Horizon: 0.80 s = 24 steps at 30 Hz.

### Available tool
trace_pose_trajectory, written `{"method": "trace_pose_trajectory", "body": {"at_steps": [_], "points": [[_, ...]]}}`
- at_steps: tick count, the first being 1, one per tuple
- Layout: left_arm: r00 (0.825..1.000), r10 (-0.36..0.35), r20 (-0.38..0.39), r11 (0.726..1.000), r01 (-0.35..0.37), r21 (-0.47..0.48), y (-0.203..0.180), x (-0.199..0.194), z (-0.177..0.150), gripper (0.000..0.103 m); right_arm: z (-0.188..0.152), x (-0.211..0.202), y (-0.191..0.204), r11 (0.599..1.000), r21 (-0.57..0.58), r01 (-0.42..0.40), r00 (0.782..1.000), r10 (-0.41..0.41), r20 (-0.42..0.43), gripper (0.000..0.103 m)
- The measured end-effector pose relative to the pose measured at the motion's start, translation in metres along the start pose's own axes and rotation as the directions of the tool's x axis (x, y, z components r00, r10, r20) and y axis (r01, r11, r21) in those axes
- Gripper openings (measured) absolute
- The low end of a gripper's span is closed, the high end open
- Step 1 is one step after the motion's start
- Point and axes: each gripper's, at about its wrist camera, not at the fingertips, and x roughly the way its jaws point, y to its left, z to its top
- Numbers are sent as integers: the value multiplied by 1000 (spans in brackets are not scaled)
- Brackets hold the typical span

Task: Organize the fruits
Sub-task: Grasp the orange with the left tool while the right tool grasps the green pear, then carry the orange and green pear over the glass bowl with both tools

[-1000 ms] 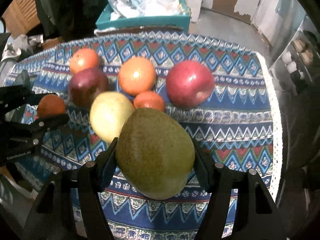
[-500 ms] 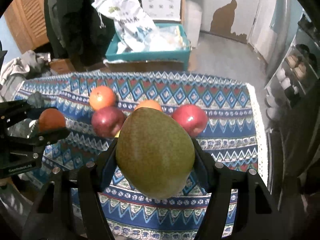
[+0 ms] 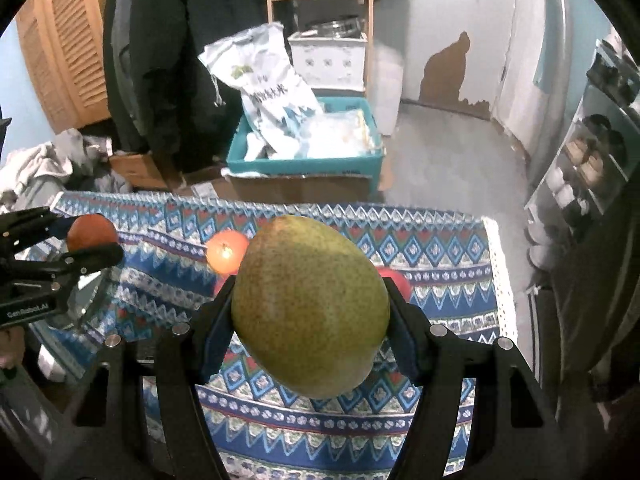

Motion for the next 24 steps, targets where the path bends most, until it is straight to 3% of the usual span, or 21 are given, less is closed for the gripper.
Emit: {"method": "trace_pose_trajectory", "body": {"at_steps": [11, 24], "points": [[999, 13, 46, 999, -11, -35, 22, -23, 0, 47, 30, -12, 43, 998, -38, -46, 998, 48, 44, 68], [997, 50, 66, 993, -42, -109, 67, -38, -12, 47, 56, -4, 113, 983, -129, -127, 991, 132, 30, 68]]}}
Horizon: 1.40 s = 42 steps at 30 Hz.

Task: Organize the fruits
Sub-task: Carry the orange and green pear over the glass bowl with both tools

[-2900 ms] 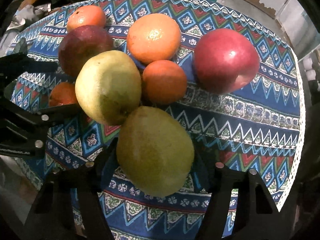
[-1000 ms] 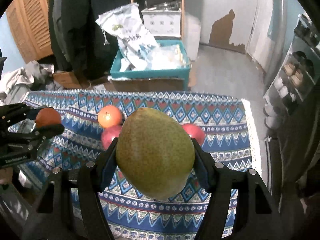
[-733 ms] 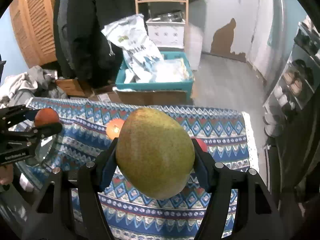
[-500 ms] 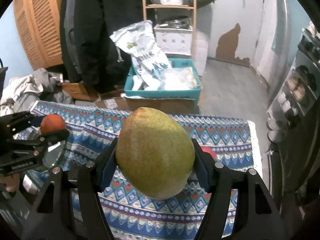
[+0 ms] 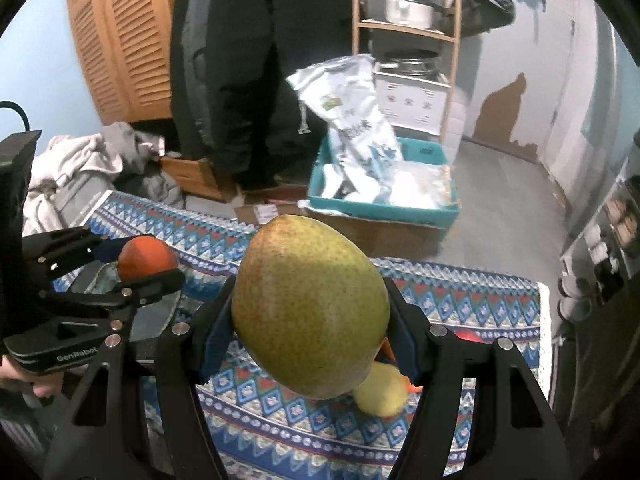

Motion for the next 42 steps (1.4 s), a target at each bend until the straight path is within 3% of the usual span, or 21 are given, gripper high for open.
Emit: {"method": "trace_pose_trajectory", "body": {"at_steps": [24, 34, 42], "points": [[996, 83, 8, 985, -81, -153, 94, -24, -22, 47, 40, 47, 111, 984, -85, -157, 986, 153, -60, 68], [991, 137, -9, 967, -135, -216, 138, -30, -40, 47, 46, 75, 154, 968, -114, -224, 970, 211, -120, 68], [979, 198, -48, 945, -204, -258, 171, -27, -60, 47, 46, 107, 182, 952, -99, -291, 945, 270, -185, 68]]}}
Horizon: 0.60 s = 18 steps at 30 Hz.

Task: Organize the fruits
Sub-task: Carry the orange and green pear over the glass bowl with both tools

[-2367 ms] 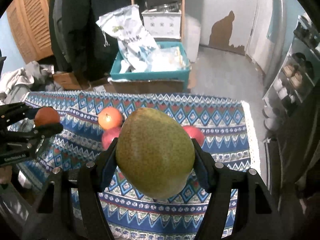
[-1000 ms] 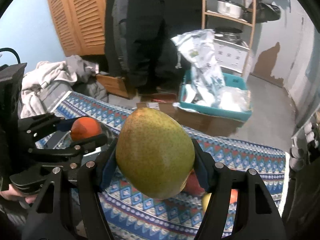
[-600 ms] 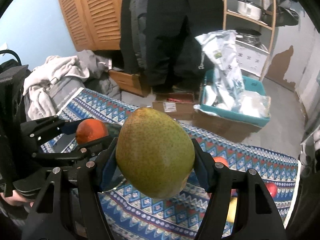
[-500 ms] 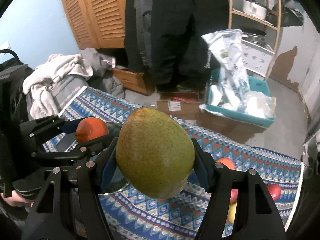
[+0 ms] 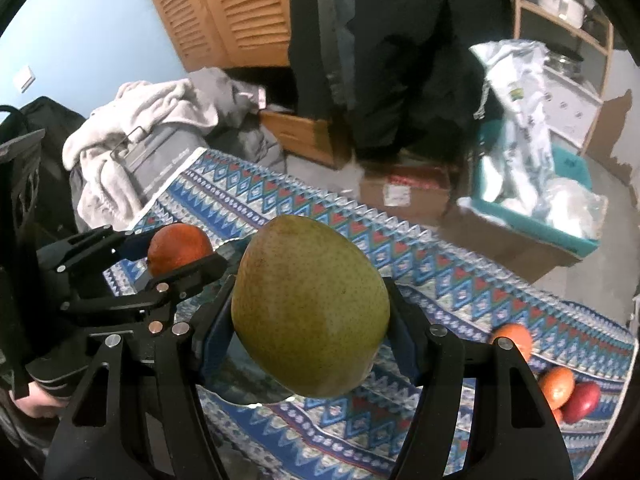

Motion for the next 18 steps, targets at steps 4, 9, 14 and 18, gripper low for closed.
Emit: {"method": "trace_pose_trajectory", "body": {"at_steps": [4, 9, 14, 18], "points": [[999, 25, -29, 1000, -25, -17, 15, 8, -9, 47, 5, 21, 8, 1000, -10, -9, 999, 9, -37, 68], [996, 53, -75, 998, -56, -38, 32, 20, -20, 47, 7, 45, 21, 999, -43, -25, 996, 21, -81, 68], [990, 65, -123, 995, -73, -61, 46, 32, -30, 47, 4, 75, 30, 997, -68, -43, 990, 33, -140, 68], [983, 71, -169, 995, -82, -60, 52, 46, -42, 47, -7, 101, 31, 995, -76, -66, 977, 48, -210, 68]]}}
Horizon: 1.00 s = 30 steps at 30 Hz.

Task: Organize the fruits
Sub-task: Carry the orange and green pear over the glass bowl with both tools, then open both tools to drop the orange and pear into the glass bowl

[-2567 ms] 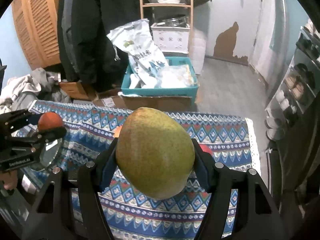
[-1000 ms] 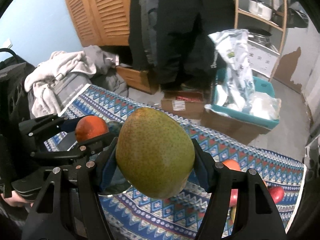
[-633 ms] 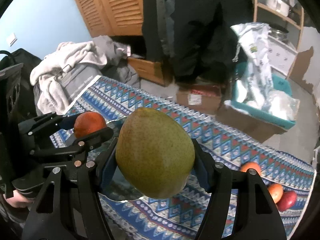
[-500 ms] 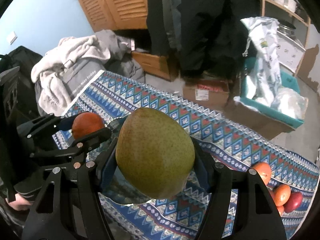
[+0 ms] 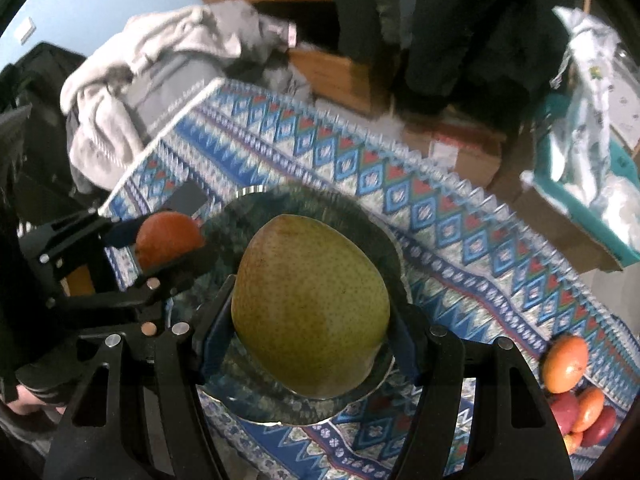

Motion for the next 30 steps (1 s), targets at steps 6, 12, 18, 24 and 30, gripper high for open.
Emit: {"method": "trace_pose_trajectory", "body": {"at_steps": [6, 12, 18, 24, 30], "points": [[997, -4, -80, 1000, 2, -23, 8, 25, -12, 47, -11, 28, -1, 999, -23, 23, 997, -25, -78, 68], [992, 21, -124, 1000, -19, 20, 2, 41, -24, 47, -23, 48, -1, 999, -39, 29, 990, -34, -139, 68], [986, 28, -164, 999, -22, 43, 0, 51, -32, 47, -33, 61, 3, 997, -66, 31, 983, -42, -181, 68], [979, 24, -204, 999, -17, 38, -1, 59, -38, 47, -41, 72, 1, 997, -65, 39, 973, -52, -224, 68], [978, 30, -208, 998, -17, 62, -6, 59, -41, 49, -41, 70, -4, 998, -50, 39, 974, -49, -221, 68]]}}
